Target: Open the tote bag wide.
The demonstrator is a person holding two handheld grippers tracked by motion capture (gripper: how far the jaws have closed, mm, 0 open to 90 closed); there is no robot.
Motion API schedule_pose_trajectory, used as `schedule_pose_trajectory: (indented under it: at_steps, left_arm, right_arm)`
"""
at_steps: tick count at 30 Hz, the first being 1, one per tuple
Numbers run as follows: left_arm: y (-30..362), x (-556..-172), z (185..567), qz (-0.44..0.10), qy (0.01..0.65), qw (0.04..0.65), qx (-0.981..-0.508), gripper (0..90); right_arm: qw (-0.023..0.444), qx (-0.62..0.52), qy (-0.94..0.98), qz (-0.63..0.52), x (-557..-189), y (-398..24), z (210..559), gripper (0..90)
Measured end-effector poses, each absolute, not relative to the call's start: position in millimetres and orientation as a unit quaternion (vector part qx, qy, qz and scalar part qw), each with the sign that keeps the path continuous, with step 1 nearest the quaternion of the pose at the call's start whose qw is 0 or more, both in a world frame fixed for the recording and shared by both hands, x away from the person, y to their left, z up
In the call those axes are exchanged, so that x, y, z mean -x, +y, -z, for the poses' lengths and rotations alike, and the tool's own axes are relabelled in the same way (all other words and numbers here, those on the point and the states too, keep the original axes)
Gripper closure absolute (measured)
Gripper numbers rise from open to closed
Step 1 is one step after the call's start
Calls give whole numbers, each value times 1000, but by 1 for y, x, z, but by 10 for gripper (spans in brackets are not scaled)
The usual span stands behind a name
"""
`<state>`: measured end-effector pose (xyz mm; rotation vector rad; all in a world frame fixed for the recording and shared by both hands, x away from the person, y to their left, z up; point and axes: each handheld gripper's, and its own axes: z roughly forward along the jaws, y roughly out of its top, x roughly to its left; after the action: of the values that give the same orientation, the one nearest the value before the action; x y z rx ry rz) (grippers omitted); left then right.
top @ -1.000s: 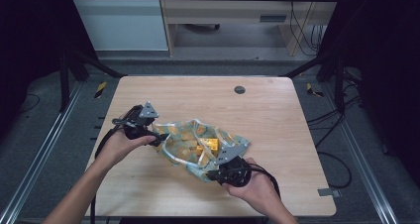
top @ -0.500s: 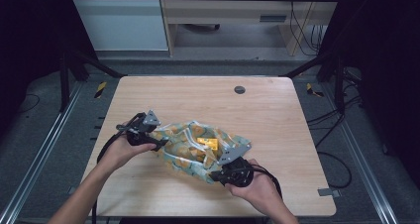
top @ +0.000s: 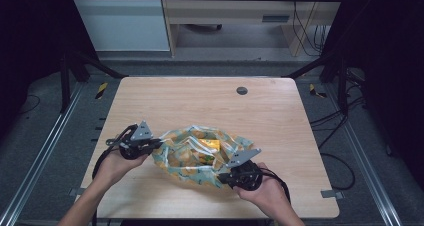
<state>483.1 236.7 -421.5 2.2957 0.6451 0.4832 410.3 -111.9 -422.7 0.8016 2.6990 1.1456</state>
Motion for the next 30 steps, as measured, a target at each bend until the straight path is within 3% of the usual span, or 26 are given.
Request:
schedule_pose_trajectory:
  at_steps: [11, 30]
  left_arm:
    - [245, -451, 439, -182, 237, 368, -880, 862]
    - [249, -444, 457, -178, 250, 377, -874, 860]
  right_arm:
    - [52, -270, 890, -363, -405, -114, 439, 879]
    - [57, -280, 893, -347, -407, -115, 448, 824]
